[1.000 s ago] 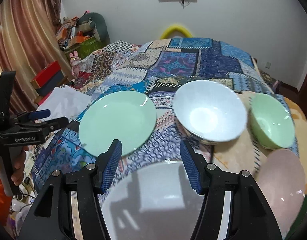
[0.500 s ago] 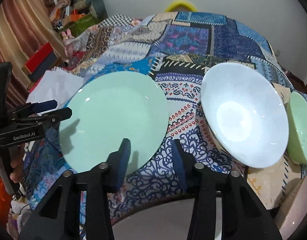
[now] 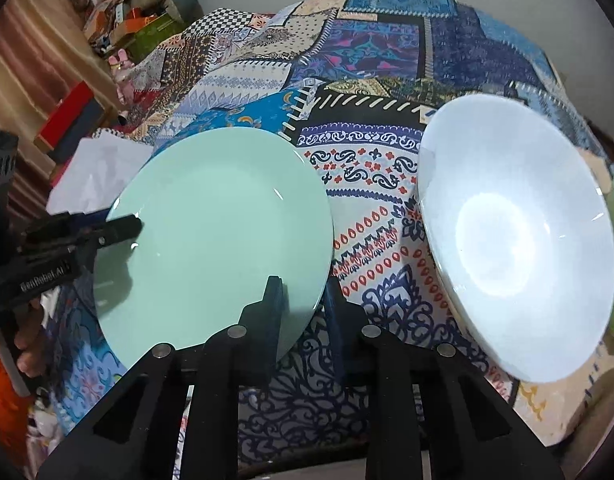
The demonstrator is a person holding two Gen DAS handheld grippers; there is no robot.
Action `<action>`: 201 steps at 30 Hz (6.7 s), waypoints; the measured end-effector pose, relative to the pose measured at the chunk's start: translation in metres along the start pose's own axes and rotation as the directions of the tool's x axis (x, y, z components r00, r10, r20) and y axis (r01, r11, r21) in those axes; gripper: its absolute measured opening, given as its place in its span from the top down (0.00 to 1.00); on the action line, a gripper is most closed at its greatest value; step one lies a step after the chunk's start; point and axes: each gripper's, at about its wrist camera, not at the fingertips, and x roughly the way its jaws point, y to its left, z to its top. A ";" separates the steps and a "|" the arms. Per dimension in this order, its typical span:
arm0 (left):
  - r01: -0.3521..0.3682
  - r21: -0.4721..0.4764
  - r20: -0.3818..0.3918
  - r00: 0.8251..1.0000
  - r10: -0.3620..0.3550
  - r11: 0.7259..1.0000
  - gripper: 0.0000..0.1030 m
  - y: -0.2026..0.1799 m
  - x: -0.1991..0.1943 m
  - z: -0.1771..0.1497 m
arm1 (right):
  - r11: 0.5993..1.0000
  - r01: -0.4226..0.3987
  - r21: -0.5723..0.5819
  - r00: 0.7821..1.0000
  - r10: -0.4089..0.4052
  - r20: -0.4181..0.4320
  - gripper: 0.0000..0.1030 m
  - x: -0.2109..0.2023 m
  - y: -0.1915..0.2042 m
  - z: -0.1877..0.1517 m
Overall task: Organize plates and bowls
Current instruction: 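Carry the pale green plate with both grippers over the white plate, then lower the green plate onto the white plate and open both grippers, then move both grippers to the pink bowl rim and close them, then lift the pink bowl with both grippers and carry it toward the plate stack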
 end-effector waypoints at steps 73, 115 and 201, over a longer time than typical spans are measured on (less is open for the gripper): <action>0.045 0.080 0.054 0.997 -0.049 0.996 0.75 -0.132 -0.137 -0.079 | 1.000 0.004 0.027 0.970 -0.010 0.242 0.84 -0.149 -0.026 -0.098; 0.059 0.167 -0.130 0.991 -0.037 0.984 0.75 -0.197 -0.055 -0.096 | 0.984 -0.004 0.179 0.991 -0.021 0.133 0.84 -0.131 -0.091 -0.154; 0.230 0.261 -0.159 0.968 -0.193 0.938 0.81 -0.367 0.035 -0.028 | 0.927 0.072 0.368 0.962 -0.161 0.218 0.81 -0.163 -0.219 -0.172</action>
